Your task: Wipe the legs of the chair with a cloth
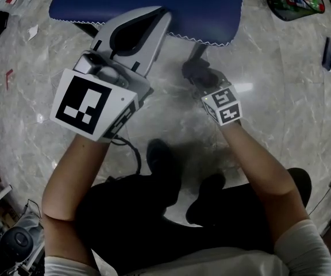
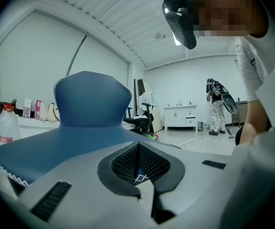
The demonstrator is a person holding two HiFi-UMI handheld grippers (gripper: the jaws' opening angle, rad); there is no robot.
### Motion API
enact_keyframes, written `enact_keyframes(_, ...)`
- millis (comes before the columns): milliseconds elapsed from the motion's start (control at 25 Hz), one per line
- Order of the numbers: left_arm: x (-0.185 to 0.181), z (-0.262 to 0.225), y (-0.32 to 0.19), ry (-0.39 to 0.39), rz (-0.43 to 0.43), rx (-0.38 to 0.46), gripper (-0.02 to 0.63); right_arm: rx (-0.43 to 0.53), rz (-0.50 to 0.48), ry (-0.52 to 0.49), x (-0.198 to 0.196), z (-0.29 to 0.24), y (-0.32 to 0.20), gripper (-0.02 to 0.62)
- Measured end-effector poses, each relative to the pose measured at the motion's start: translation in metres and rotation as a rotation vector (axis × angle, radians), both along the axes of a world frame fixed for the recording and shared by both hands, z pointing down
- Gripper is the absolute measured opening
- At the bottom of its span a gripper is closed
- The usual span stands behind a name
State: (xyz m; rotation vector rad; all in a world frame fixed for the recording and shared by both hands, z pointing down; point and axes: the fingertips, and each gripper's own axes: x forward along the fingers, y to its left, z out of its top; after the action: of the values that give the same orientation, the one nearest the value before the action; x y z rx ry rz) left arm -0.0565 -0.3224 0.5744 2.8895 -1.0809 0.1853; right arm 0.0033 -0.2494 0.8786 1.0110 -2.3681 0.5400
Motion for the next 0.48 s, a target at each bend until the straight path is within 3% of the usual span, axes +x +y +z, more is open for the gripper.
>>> enact_keyframes(120,0.0,0.003,0.002,-0.024,0.016,0.011,0.006,0.151,-0.003,-0.072,0.002,-0.091,-0.012,0.074)
enact_keyframes(280,-0.001,-0.001,0.0,0.017,-0.007,0.009,0.006,0.329,-0.019,-0.123,0.002,-0.194,-0.022,0.074)
enact_keyframes(360,0.0,-0.003,-0.001,0.026,-0.009,0.006,0.006,0.35,-0.013,-0.131,0.005,-0.204,-0.024,0.074)
enact_keyframes(480,-0.004,-0.005,-0.003,0.078,-0.024,-0.017,0.006,0.287,0.01,-0.12,0.005,-0.163,-0.022,0.074)
